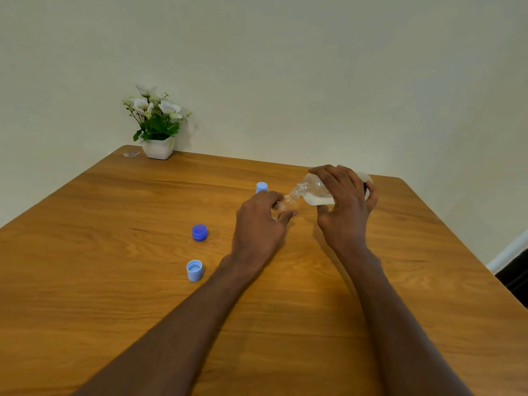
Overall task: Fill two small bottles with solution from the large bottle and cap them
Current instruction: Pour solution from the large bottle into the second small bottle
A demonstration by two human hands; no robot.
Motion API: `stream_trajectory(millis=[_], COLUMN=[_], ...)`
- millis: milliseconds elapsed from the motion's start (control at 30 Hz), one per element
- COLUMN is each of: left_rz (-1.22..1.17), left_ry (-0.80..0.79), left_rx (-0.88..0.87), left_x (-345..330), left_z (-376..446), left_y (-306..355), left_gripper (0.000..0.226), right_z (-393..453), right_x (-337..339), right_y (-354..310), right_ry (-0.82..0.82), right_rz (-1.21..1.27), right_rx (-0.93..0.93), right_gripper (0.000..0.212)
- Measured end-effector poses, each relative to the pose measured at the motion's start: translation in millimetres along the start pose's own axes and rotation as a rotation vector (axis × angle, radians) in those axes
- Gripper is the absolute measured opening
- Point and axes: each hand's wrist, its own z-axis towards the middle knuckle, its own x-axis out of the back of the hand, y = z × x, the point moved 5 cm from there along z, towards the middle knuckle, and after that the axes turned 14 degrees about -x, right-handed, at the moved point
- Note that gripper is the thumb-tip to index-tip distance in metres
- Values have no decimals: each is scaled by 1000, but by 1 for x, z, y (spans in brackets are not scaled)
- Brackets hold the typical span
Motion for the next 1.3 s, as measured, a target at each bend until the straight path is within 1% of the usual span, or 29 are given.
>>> stream_trajectory(millis=[367,567,1300], left_rz=[-6,-13,-14], left_ry=[-4,-2,7], left_rx=[0,-14,-24], left_x=[0,0,-1], left_z=[0,1,1], left_y=[-1,0,-1], left_gripper=[41,38,37], right_z=[0,1,2], right_x=[0,0,0], right_y=[-1,-1,0], right_ry=[3,5,-2], right_rz=[-12,-13,-12], right_rx=[-3,-2,-11], right_gripper=[88,87,86])
